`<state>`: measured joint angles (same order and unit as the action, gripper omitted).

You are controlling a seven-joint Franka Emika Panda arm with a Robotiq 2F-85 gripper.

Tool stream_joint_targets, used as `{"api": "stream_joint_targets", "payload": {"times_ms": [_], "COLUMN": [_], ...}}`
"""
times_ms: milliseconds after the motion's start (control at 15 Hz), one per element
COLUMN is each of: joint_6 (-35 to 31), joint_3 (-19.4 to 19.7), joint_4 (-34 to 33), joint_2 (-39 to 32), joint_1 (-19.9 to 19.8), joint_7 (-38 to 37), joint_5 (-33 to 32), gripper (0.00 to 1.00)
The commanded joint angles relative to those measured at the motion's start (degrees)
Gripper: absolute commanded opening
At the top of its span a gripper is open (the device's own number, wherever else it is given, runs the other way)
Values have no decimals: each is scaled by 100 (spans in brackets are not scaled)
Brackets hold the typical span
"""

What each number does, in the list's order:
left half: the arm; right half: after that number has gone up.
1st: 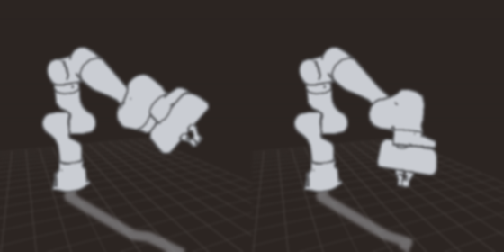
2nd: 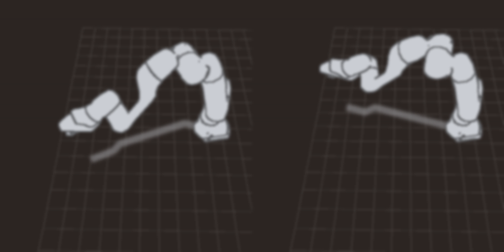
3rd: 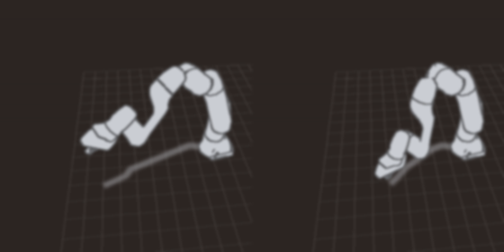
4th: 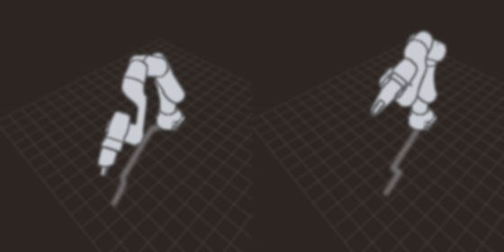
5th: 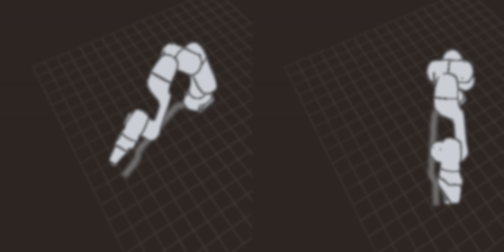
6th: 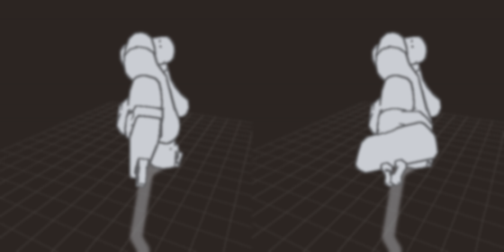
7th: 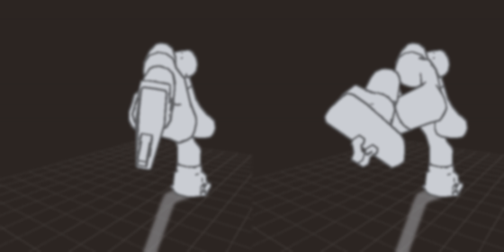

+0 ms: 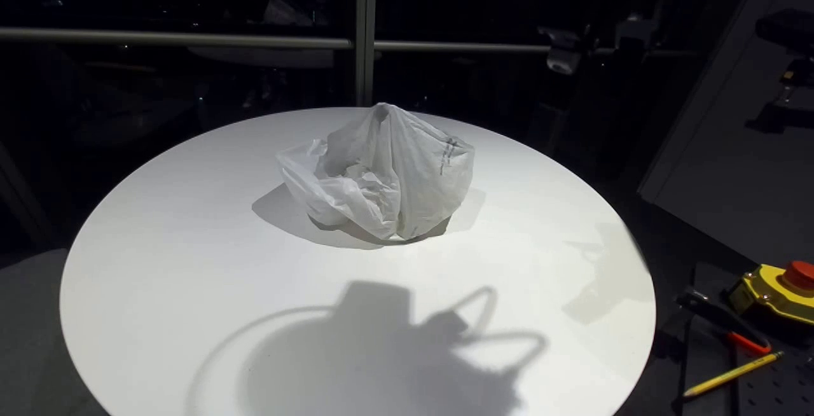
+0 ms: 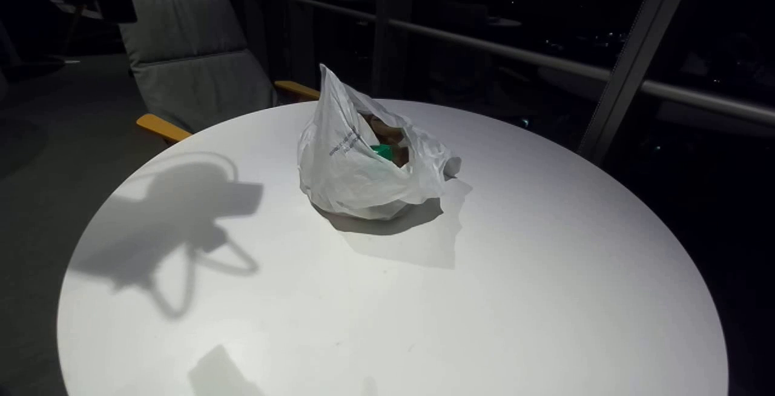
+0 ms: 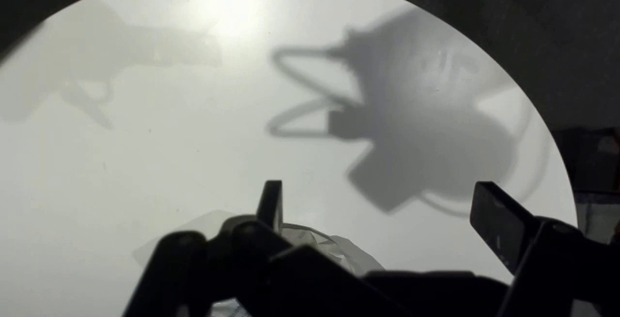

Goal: Put the objects inside the plastic

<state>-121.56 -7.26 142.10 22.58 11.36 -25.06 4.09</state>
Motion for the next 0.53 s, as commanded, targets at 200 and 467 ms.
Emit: {"api": "stream_joint_targets", "payload": {"times_ms": [200, 467], "joint_6": [15, 15], "joint_3": [-238, -238], "joint_4": [-7, -8], "joint_2": [-15, -15], "joint_1": [-218, -220], "joint_7": [60, 60], "joint_5": [72, 72], "gripper": [100, 100]}}
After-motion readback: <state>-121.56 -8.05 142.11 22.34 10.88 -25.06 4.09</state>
